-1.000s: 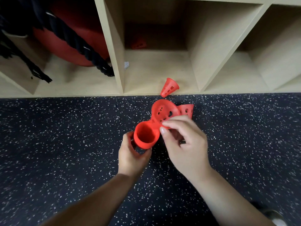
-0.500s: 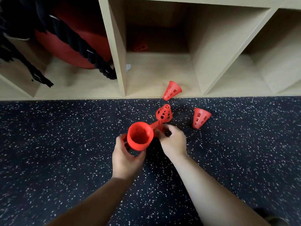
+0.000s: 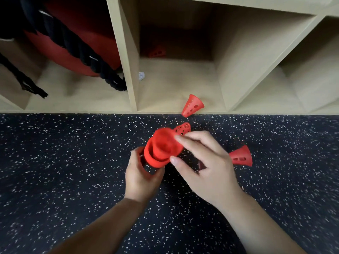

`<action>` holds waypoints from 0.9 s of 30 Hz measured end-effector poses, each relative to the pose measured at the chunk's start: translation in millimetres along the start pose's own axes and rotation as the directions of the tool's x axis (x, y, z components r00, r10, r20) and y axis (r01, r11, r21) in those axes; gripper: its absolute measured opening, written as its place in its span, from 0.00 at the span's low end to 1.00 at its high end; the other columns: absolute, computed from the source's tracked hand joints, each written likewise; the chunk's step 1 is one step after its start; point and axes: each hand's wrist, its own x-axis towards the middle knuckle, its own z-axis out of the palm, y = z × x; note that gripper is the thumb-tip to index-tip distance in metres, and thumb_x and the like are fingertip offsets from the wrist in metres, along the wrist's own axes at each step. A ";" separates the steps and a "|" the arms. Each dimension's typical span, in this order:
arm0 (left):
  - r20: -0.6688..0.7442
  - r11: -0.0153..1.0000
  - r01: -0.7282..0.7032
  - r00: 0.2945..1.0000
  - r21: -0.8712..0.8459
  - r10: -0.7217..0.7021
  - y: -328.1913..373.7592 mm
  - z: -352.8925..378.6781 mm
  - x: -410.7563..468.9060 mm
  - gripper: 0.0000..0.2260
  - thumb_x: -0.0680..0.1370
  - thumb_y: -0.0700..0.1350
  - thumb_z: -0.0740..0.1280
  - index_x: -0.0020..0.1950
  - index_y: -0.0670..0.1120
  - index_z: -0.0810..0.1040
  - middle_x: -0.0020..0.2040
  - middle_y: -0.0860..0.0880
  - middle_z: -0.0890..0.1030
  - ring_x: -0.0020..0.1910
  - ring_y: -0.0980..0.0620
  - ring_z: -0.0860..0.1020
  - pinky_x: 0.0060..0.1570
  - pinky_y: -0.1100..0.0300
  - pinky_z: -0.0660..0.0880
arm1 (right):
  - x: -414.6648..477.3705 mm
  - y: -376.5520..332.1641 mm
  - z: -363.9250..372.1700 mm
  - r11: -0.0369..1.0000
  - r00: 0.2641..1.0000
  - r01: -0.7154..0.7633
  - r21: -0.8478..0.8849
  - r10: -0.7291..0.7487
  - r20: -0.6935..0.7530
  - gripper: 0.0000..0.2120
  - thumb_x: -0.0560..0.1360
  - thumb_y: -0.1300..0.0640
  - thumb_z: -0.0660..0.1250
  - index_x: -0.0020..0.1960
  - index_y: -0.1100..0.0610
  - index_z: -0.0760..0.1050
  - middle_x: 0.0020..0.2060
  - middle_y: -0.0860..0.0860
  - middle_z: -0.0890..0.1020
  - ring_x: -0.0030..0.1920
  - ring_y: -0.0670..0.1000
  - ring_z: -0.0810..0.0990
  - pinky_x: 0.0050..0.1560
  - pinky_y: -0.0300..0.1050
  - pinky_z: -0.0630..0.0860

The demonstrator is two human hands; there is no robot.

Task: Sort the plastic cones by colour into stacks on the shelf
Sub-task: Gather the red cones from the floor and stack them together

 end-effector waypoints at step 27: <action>0.079 0.999 0.040 0.996 -0.012 -0.038 12.6 16.4 -11.0 0.28 0.65 0.49 0.79 0.60 0.56 0.70 0.54 0.55 0.82 0.52 0.58 0.82 0.54 0.57 0.79 | -23.7 1.2 0.0 0.985 0.986 -0.169 -0.036 0.169 -0.005 0.20 0.72 0.55 0.75 0.63 0.56 0.79 0.53 0.48 0.79 0.50 0.48 0.76 0.51 0.42 0.75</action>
